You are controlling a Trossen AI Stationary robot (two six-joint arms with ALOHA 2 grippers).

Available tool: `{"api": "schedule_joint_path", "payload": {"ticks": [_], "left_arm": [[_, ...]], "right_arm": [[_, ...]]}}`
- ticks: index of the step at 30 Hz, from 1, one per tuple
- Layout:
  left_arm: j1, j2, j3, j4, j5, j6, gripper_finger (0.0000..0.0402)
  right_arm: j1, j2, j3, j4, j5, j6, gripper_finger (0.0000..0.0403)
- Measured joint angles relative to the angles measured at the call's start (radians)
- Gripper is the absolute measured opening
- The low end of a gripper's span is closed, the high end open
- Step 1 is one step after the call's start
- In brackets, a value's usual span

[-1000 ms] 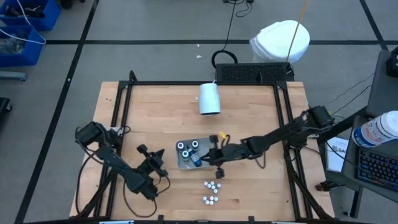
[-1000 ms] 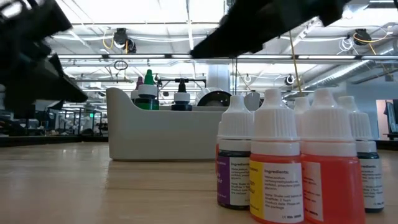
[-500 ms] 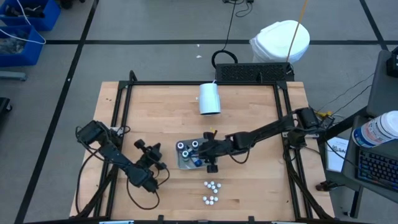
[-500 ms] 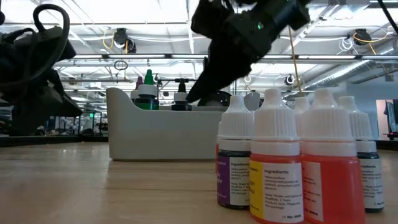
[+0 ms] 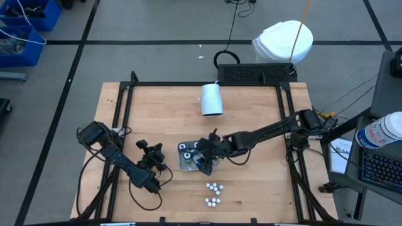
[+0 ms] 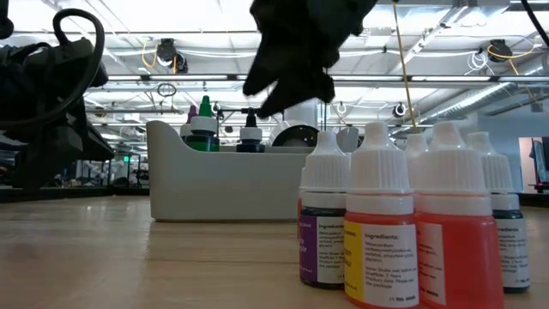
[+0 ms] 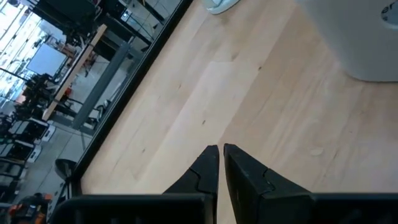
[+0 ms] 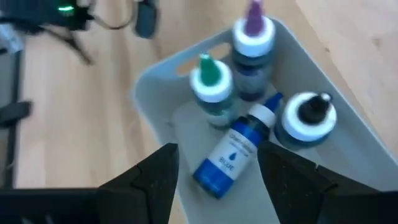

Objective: Pick & Place food coloring
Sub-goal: Adjust the large blue food coloring bottle on the gray bin

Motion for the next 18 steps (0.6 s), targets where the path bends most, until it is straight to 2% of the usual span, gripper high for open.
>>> {"api": "schedule_joint_path", "payload": {"ticks": [8,18], "left_arm": [[-0.015,0.0,0.0,-0.003,0.032,0.027,0.0035],[-0.039,0.0,0.0,-0.004,0.014,0.029,0.0035]], "right_arm": [[-0.019,0.102,-0.001,0.0,-0.002,0.133,0.021],[-0.027,0.118,-0.002,0.011,-0.027,0.18,0.021]]}}
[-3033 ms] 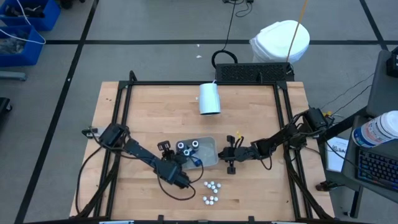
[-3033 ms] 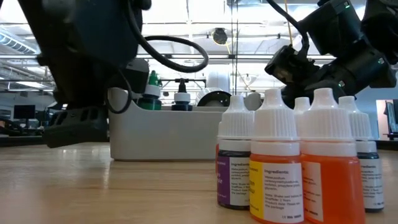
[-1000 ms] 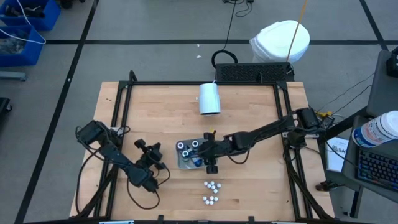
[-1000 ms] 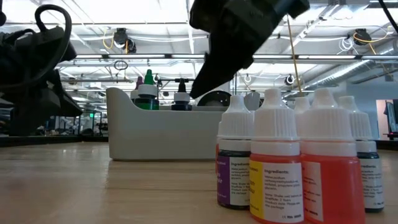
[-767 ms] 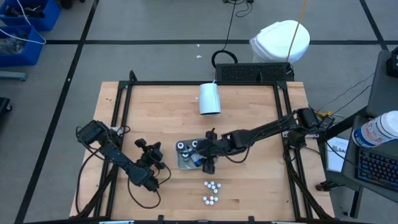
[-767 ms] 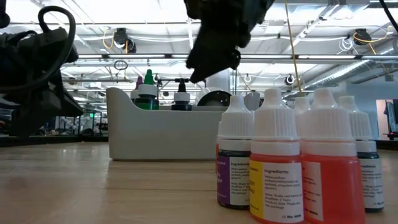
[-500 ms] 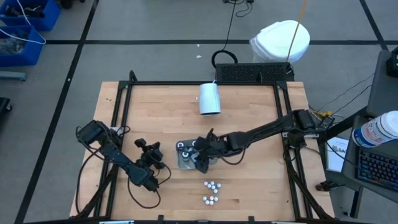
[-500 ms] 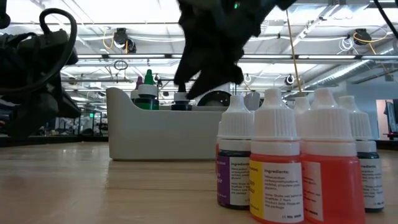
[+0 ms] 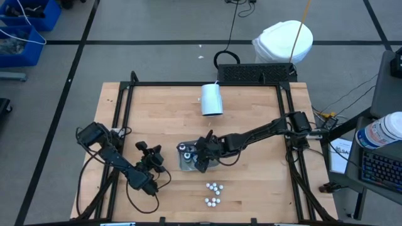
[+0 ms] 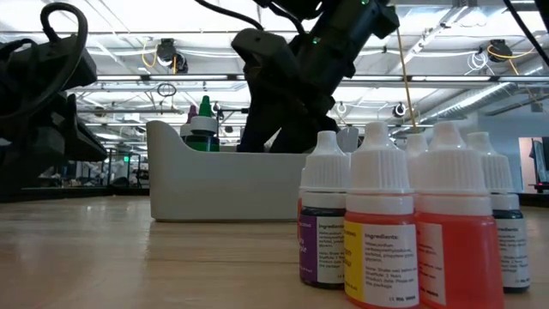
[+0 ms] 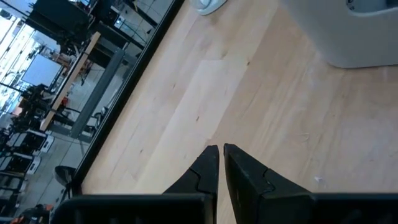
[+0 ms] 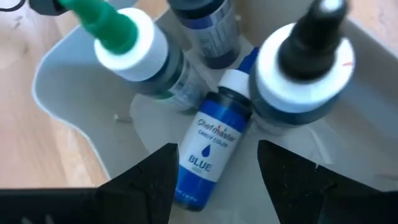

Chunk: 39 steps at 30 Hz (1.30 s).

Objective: Pick & Place food coloring
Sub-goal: Adjust the large blue food coloring bottle on the gray bin

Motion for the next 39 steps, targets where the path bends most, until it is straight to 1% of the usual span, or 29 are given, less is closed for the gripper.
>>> {"api": "schedule_joint_path", "payload": {"ticks": [9,13,25,30,34,37,39], "left_arm": [[0.0,0.0,0.0,0.0,-0.008,-0.001,0.0035],[0.0,0.0,0.0,0.004,-0.008,-0.004,0.0035],[0.0,0.0,0.0,0.005,-0.007,0.006,0.0035],[-0.016,0.0,0.011,-0.093,0.004,-0.013,0.0035],[-0.037,-0.018,0.051,-0.186,0.019,-0.004,0.0035],[-0.048,-0.044,0.111,-0.268,0.03,0.068,0.0035],[-0.049,-0.068,0.173,-0.308,0.028,0.167,0.0035]], "right_arm": [[0.034,0.015,0.0,0.011,0.006,-0.007,0.021],[0.035,0.04,0.002,0.064,0.005,-0.022,0.021],[0.027,0.037,-0.001,0.047,0.011,-0.075,0.021],[0.048,-0.032,0.0,0.055,0.108,-0.178,0.021],[0.077,-0.107,0.0,0.049,0.179,-0.287,0.021],[0.105,-0.173,0.0,0.036,0.244,-0.413,0.0209],[0.13,-0.208,-0.001,0.016,0.295,-0.495,0.0201]]}}
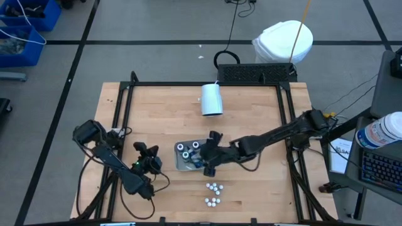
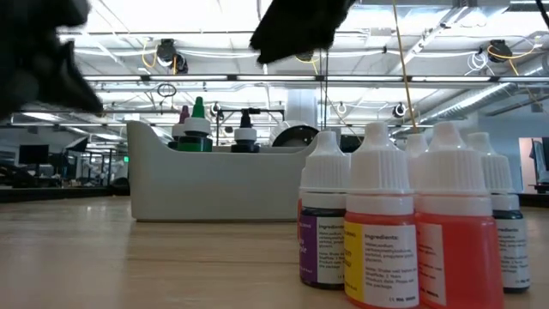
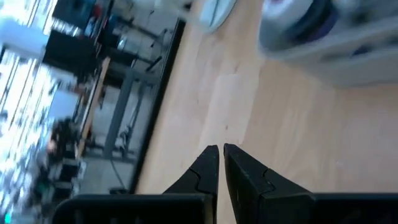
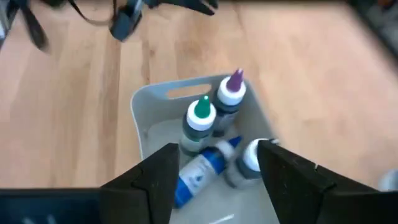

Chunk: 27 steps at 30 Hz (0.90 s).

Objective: Pick & Place food coloring
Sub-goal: Adjust the large blue food coloring bottle on the gray bin

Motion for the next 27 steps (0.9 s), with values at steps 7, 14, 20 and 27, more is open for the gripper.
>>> {"api": "schedule_joint_path", "payload": {"ticks": [7,14,20,27], "left_arm": [[0.05,-0.085,0.361,0.028,0.089,0.607,0.0035],[0.281,-0.088,0.656,0.221,0.44,1.218,0.0009],[0.363,-0.057,0.679,0.522,0.655,1.627,0.0016],[0.444,0.184,0.833,0.403,0.542,1.735,0.0017]], "right_arm": [[0.095,-0.131,-0.15,0.058,0.137,-0.176,0.0097],[0.113,-0.261,-0.455,0.433,0.126,-0.218,0.0013],[0.161,-0.422,-0.699,0.639,0.101,-0.218,0.0002],[0.226,-0.648,-0.884,0.784,0.101,-0.229,0.0003]]}}
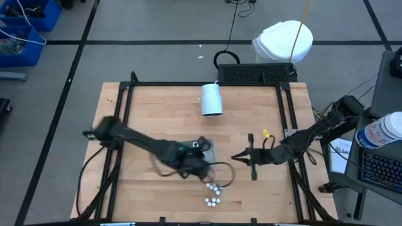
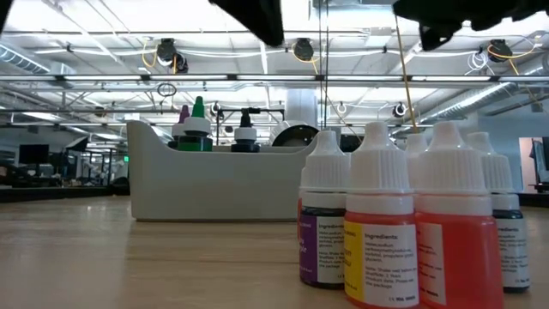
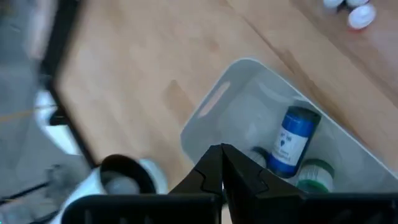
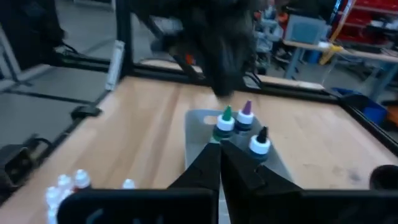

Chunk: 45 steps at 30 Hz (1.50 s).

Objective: Pick & Place food coloring
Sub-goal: Adjust the large blue food coloring bottle on the gray bin

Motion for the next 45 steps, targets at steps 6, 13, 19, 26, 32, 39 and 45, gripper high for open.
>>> {"api": "schedule_joint_path", "payload": {"ticks": [6,13,19,26,32,39,45], "left_arm": [[0.072,0.24,0.352,-0.37,0.176,-0.05,0.0017],[0.101,0.289,0.376,-0.404,0.265,0.021,0.0017],[0.092,0.292,0.299,-0.342,0.276,0.102,0.0045],[0.096,0.292,0.223,-0.307,0.27,0.109,0.0126],[0.093,0.292,0.16,-0.279,0.269,0.114,0.0183],[0.096,0.292,0.093,-0.246,0.266,0.122,0.0208],[0.096,0.292,0.036,-0.204,0.264,0.154,0.0201]], "right_arm": [[0.014,-0.077,-0.068,0.027,0.006,-0.006,0.0001],[0.013,-0.081,-0.074,0.026,0.007,-0.006,0.0001],[0.013,-0.08,-0.074,0.014,0.004,-0.006,0.0001],[0.013,-0.08,-0.074,0.017,0.003,0.005,0.0002],[0.013,-0.08,-0.074,0.019,0.003,0.005,0.0002],[0.013,-0.08,-0.074,0.019,0.003,0.005,0.0002],[0.013,-0.08,-0.074,0.019,0.003,0.005,0.0002]]}}
